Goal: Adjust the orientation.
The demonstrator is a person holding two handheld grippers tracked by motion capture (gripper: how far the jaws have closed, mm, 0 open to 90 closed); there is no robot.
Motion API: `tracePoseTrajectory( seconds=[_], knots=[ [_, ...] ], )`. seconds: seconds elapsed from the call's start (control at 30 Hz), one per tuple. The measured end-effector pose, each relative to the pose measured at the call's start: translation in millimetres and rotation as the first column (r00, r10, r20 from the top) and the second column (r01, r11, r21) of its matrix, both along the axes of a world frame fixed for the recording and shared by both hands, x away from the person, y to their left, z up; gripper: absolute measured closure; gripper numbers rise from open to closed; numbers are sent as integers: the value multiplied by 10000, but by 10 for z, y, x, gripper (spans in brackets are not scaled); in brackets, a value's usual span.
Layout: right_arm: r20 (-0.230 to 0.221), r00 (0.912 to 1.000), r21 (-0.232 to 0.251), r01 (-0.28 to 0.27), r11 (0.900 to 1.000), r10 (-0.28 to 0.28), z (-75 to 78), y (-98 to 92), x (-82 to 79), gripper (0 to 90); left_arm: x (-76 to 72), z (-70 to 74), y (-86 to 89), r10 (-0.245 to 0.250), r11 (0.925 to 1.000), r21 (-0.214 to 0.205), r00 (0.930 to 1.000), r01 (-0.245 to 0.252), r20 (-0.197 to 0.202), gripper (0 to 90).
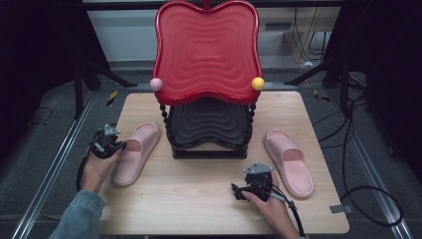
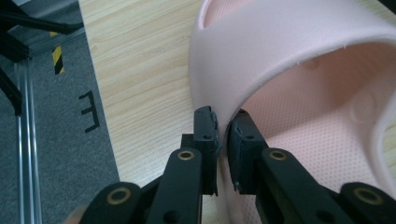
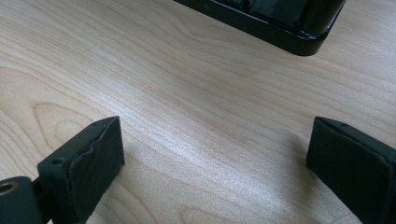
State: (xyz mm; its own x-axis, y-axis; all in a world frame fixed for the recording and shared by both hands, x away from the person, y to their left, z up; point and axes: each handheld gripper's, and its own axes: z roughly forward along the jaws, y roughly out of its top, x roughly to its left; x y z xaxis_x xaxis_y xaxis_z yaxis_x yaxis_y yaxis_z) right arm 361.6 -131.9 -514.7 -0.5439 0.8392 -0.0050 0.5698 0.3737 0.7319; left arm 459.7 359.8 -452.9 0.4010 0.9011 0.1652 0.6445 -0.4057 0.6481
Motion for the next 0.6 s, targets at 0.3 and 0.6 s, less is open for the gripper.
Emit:
tracePoseTrajectory(
  seconds=[0.3,0.6],
  knots=[
    [2,10000,-4,-10,10000,10,0,-1,0,43,-720,228,-128,-1011,9949,32,9936,1010,513,841],
    [22,10000,-37,6,10000,-6,0,-3,-4,43,-1270,142,-693,-2907,9568,-17,9565,2908,259,844]
  ],
)
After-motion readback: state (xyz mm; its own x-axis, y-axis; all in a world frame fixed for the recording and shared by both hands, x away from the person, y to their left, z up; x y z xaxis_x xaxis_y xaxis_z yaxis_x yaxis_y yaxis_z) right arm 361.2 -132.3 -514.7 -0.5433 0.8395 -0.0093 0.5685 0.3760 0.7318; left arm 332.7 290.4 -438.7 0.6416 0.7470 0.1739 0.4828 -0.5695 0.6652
